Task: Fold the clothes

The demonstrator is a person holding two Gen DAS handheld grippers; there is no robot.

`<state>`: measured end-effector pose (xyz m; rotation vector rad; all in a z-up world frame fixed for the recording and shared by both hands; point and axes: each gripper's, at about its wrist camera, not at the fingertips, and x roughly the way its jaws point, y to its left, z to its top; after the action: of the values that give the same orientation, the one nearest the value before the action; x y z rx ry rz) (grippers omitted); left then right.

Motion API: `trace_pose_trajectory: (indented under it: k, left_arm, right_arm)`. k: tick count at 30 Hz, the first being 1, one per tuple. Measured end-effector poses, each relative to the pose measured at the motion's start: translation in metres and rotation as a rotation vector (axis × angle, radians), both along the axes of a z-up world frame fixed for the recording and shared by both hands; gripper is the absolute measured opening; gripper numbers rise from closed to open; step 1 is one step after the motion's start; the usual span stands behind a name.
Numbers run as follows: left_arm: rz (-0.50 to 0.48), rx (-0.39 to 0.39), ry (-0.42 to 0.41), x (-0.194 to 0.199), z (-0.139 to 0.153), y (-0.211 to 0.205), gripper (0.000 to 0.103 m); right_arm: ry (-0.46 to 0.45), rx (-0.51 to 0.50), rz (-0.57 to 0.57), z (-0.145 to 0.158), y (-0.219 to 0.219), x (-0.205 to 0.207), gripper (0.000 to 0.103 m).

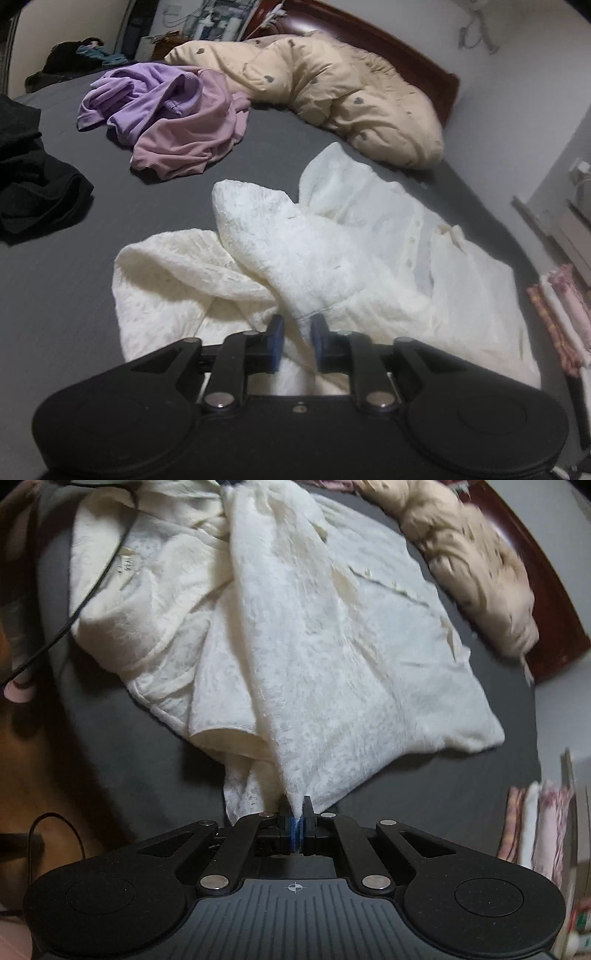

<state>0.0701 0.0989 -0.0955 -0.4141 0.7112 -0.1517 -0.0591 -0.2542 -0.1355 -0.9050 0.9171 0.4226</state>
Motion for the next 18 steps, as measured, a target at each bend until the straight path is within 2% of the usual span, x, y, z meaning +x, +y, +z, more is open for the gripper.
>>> trace_pose_trajectory:
  k: [4,5,8,11,16,18]
  left_arm:
    - [0.011,-0.018,-0.113,-0.011,0.012,0.019,0.029]
    - [0.009,-0.024,-0.12,-0.008,0.015,0.024,0.038]
    - [0.01,-0.051,-0.101,0.012,0.019,0.039,0.04]
    - [0.01,-0.045,-0.07,0.037,0.021,0.048,0.042]
    - [-0.031,0.007,-0.083,0.078,0.024,0.064,0.053]
    - [-0.039,-0.006,-0.067,0.09,0.017,0.076,0.054]
  right_arm:
    - [0.023,0.04,-0.09,0.011,-0.007,0.003,0.002]
    - [0.021,0.058,-0.112,0.018,-0.008,0.002,0.002]
    - [0.059,0.172,-0.204,0.04,-0.014,0.0,0.002]
    - [0.122,0.308,-0.3,0.065,-0.019,0.0,0.003]
    - [0.149,0.523,-0.335,0.106,0.005,0.011,0.003]
    - [0.175,0.622,-0.317,0.117,0.024,0.023,0.004]
